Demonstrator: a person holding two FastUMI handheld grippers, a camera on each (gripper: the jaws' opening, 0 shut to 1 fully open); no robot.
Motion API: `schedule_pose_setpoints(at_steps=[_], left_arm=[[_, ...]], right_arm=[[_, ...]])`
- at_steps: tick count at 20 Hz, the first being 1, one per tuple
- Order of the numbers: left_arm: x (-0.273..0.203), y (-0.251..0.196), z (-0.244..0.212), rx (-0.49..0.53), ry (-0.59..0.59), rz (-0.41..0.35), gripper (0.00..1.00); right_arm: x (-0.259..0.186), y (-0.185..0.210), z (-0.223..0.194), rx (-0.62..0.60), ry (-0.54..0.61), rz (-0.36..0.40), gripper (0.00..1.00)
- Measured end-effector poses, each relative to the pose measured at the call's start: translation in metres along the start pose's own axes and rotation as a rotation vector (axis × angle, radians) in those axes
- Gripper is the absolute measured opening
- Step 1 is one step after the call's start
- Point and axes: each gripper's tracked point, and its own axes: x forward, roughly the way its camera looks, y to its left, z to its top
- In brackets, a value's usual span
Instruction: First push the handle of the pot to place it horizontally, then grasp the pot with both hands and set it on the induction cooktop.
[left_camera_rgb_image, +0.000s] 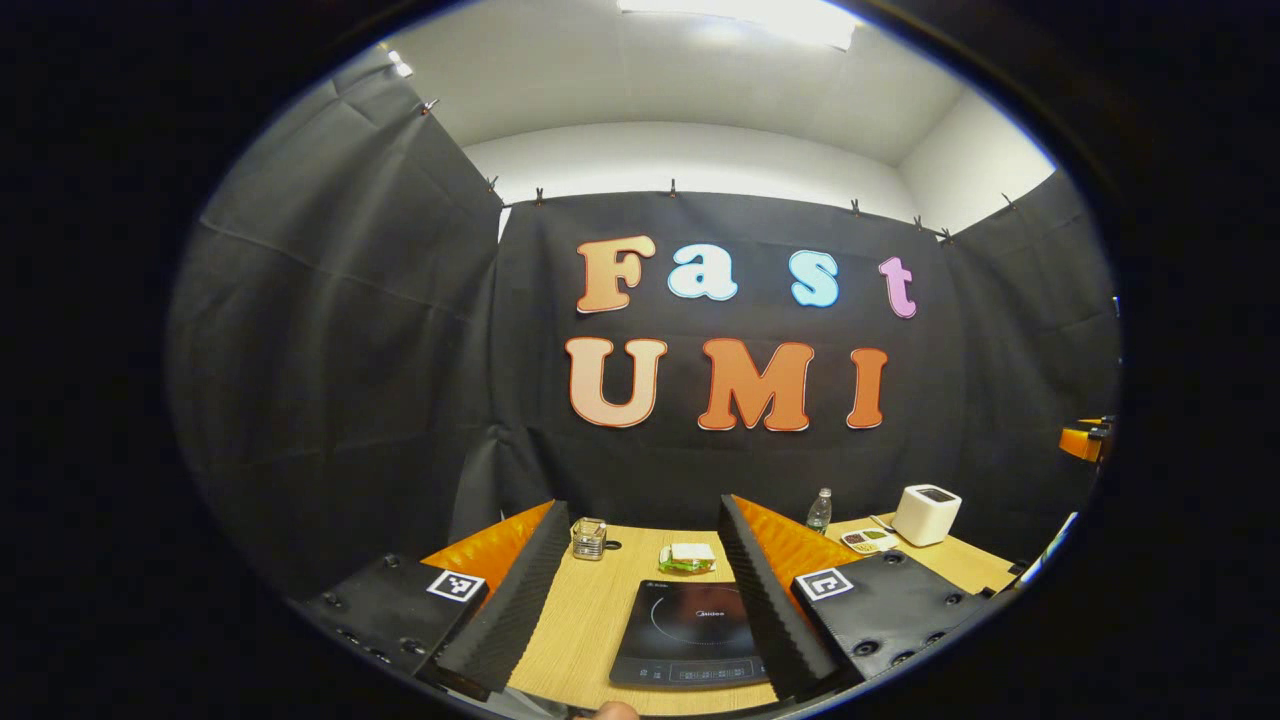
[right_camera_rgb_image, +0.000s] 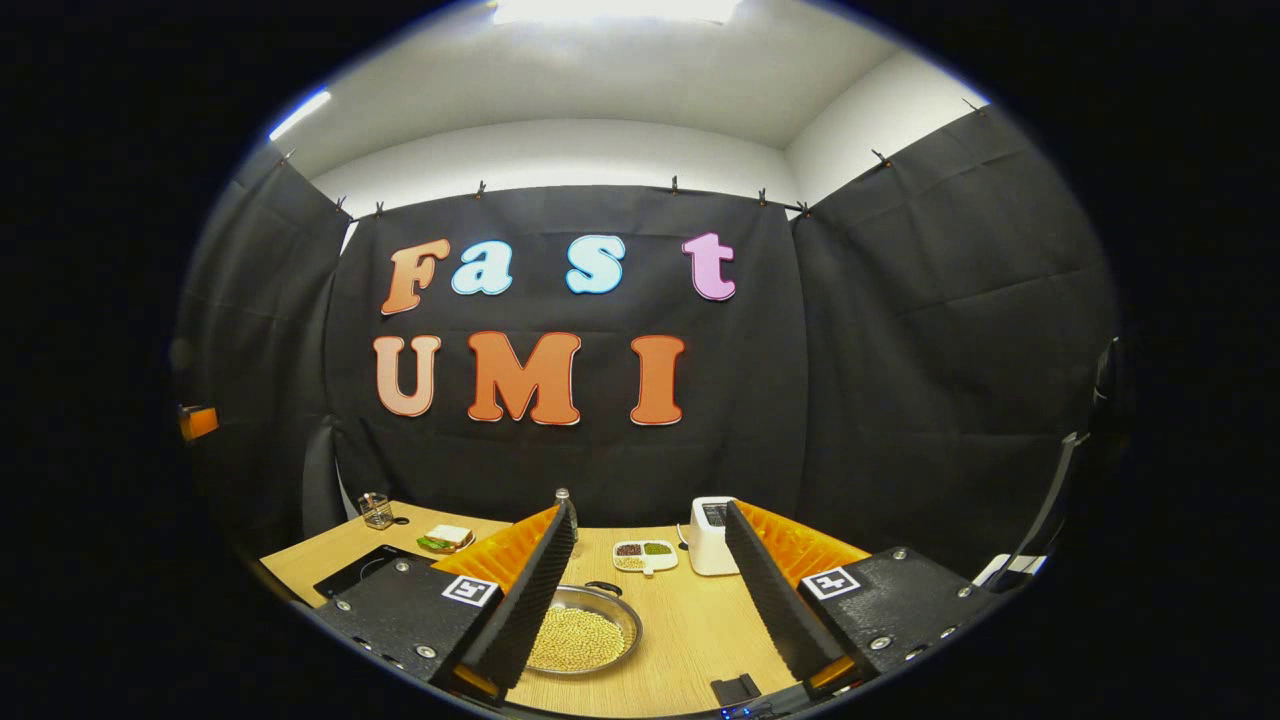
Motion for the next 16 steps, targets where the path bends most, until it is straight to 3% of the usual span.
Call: schedule_pose_setpoints(at_steps=[4, 7, 14, 16], left_arm=[[0.002, 0.004, -0.003, 0.002, 0.013, 0.005, 0.98], [-0.001, 0.003, -0.005, 0.003, 0.017, 0.000, 0.98], [0.000, -0.002, -0.005, 0.007, 0.018, -0.012, 0.97], [0.000, -0.002, -0.006, 0.009, 0.018, -0.013, 0.97]], right_arm=[[0.001, -0.001, -0.002, 0.006, 0.007, -0.003, 0.87], [-0.002, 0.003, -0.005, -0.014, 0.006, 0.006, 0.66], [-0.002, 0.018, -0.014, -0.057, 0.021, 0.055, 0.34], [-0.002, 0.022, -0.018, -0.055, 0.029, 0.070, 0.38]])
